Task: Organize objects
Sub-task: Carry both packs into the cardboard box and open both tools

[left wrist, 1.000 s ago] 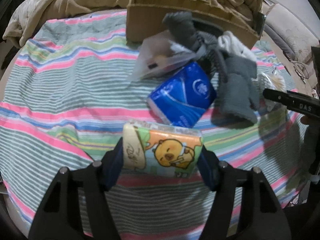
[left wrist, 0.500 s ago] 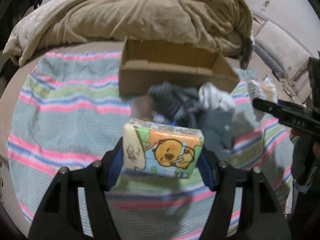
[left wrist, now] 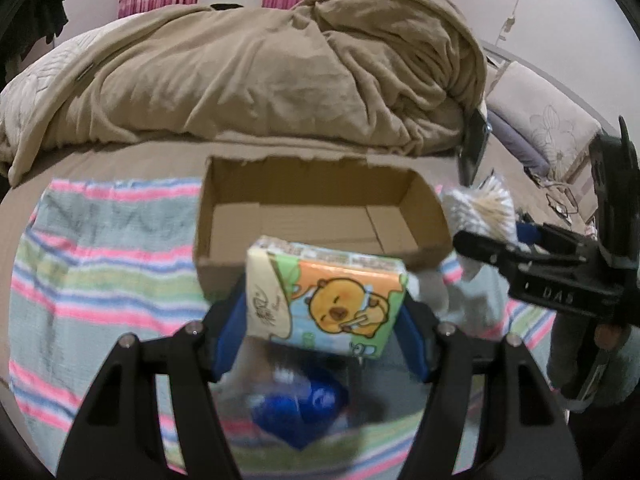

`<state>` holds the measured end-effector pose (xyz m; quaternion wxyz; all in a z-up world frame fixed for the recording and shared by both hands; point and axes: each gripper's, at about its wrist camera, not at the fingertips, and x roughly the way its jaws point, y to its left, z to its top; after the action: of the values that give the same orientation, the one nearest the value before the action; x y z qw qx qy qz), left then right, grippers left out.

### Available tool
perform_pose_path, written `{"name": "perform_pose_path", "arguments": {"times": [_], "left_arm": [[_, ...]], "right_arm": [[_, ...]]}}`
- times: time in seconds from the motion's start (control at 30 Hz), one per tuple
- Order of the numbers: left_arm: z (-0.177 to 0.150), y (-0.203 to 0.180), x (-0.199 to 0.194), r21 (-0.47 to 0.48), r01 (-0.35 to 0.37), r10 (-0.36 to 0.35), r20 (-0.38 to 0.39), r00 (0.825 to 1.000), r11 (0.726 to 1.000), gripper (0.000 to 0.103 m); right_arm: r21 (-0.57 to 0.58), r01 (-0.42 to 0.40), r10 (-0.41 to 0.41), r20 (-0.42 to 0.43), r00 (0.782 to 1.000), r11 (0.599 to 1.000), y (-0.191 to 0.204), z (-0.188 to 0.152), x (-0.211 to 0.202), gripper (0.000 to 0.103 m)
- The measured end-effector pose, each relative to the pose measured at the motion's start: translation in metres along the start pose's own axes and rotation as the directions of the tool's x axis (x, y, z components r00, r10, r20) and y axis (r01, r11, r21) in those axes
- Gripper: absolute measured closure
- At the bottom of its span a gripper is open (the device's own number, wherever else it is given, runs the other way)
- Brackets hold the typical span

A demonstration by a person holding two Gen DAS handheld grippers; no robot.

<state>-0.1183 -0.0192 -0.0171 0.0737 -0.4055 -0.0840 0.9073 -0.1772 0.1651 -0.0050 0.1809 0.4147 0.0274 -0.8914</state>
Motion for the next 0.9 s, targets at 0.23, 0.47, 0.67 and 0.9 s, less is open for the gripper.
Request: {"name": "perform_pose_path", "arguments": {"times": [0.23, 0.47, 0.67, 0.9], "left_arm": [[0.03, 0.007, 0.03, -0.003, 0.021, -0.021, 0.021, 1.0, 1.0, 0.036], [0.044, 0.018, 0.06, -0.039, 0.038, -0.038, 0.021, 0.999, 0.999, 0.036], [0.041, 0.022, 0.093, -0.054, 0.039, -0.042, -0.05, 0.998, 0.998, 0.036], [0.037, 0.024, 0.098, -0.076, 0.023, -0.027, -0.048, 0.998, 0.997, 0.029]], "right_arm": [[-0.01, -0.02, 0.02, 0.009, 1.0, 1.0, 0.002, 0.018, 0.021, 0.029], [-0.003, -0.039, 0.038, -0.014, 0.999, 0.999, 0.0, 0.025, 0.046, 0.029], [0.008, -0.061, 0.061, -0.048, 0.997, 0.998, 0.0, 0.021, 0.066, 0.029], [0.018, -0.083, 0.084, -0.058, 0.995, 0.996, -0.001, 0.019, 0.074, 0.028]]}}
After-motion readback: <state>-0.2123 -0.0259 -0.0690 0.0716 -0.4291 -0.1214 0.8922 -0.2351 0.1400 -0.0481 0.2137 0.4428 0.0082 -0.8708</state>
